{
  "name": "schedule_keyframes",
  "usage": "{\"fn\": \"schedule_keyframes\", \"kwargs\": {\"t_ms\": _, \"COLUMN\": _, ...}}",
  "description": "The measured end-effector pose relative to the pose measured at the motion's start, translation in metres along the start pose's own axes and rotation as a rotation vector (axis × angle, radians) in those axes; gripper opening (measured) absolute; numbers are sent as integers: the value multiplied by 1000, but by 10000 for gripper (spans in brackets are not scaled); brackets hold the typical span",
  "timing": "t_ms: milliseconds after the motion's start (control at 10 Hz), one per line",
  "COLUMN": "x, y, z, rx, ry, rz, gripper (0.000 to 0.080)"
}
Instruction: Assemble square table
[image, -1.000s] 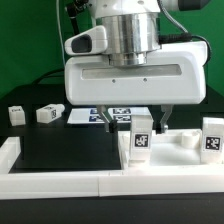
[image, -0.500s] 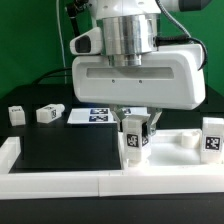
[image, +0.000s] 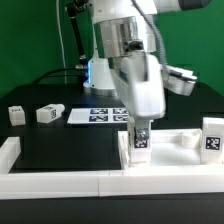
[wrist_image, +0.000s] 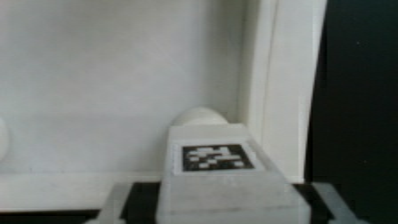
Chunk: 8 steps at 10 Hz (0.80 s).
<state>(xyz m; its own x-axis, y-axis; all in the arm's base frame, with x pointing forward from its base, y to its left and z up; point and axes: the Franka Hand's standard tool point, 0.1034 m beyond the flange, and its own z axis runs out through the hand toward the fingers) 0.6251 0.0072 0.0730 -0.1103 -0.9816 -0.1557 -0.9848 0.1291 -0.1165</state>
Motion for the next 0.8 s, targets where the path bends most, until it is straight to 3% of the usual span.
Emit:
{"fn": "schedule_keyframes", "kwargs": {"t_ms": 200, "x": 0, "y": 1, "z": 1, "rx": 9, "ry": -7, "rz": 62, "gripper": 291}}
{"fn": "schedule_keyframes", "kwargs": {"t_ms": 300, "x": 1, "y": 1, "z": 1, "rx": 8, "ry": -7, "rz": 32, "gripper": 387}}
{"fn": "schedule_keyframes", "kwargs": {"t_ms": 400, "x": 0, "y": 2, "z": 2, "rx": 0, "ry": -1, "rz": -42, "gripper": 387}}
{"fn": "schedule_keyframes", "kwargs": {"t_ms": 500, "x": -2, "y": 1, "z": 0, "rx": -11, "ry": 11, "rz": -264, "gripper": 565}}
{"fn": "schedule_keyframes", "kwargs": {"t_ms": 600, "x": -4, "y": 0, "z": -1, "rx": -9, "ry": 9, "rz": -460, "gripper": 633}}
{"fn": "schedule_keyframes", "kwargs": {"t_ms": 800, "x": -2, "y": 1, "z": 1, "rx": -12, "ry": 10, "rz": -529, "gripper": 644}}
